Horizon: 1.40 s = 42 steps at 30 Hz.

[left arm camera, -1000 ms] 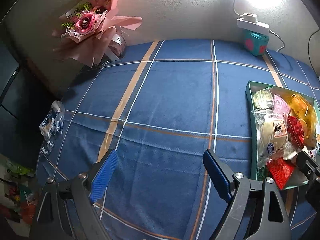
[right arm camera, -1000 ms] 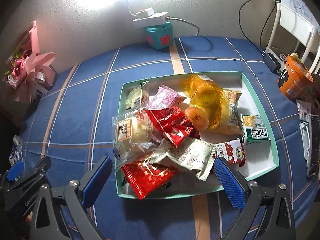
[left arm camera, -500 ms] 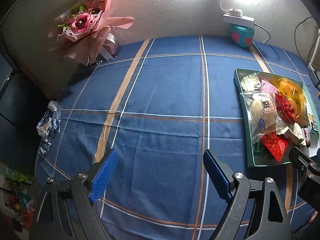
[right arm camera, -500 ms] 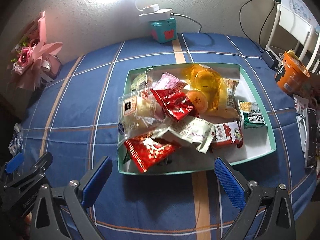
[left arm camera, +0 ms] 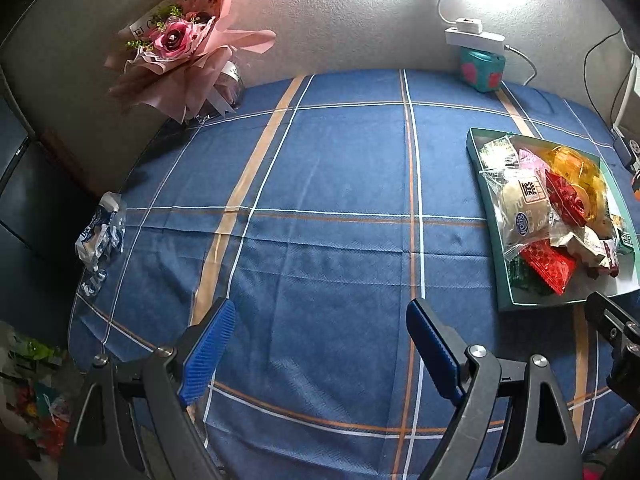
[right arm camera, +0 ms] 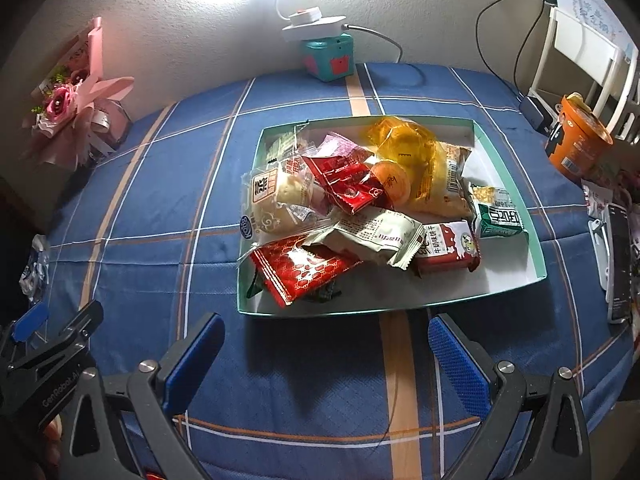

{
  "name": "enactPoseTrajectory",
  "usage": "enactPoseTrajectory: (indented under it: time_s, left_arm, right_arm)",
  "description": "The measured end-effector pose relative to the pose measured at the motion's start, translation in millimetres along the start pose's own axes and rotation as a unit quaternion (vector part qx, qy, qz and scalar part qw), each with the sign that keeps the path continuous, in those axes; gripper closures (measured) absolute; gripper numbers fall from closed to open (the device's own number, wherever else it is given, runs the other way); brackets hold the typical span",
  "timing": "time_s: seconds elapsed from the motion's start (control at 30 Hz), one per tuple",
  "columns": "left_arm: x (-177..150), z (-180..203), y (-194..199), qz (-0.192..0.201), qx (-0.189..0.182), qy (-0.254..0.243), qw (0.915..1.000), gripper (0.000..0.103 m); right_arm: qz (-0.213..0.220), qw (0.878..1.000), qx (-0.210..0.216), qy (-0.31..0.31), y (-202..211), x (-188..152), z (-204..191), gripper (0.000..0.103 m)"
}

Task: Organize snacks

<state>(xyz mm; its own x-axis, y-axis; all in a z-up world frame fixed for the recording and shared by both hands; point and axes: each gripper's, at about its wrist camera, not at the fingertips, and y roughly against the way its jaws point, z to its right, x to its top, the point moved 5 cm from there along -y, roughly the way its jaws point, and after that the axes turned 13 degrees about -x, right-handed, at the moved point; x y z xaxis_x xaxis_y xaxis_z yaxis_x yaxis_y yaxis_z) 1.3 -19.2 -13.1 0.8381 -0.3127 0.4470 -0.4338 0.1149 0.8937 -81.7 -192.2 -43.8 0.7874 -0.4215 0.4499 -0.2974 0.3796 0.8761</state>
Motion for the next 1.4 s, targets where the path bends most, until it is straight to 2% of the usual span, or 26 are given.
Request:
enactPoseTrajectory:
  time_s: [1.4]
  left_arm:
    - [2.8, -7.5, -1.1, 0.005, 0.007, 0.005, 1.0, 0.015]
  right_arm:
    - [-0.003, 1.0, -0.008, 0.0, -0.1, 1.4, 2.8, 0.0]
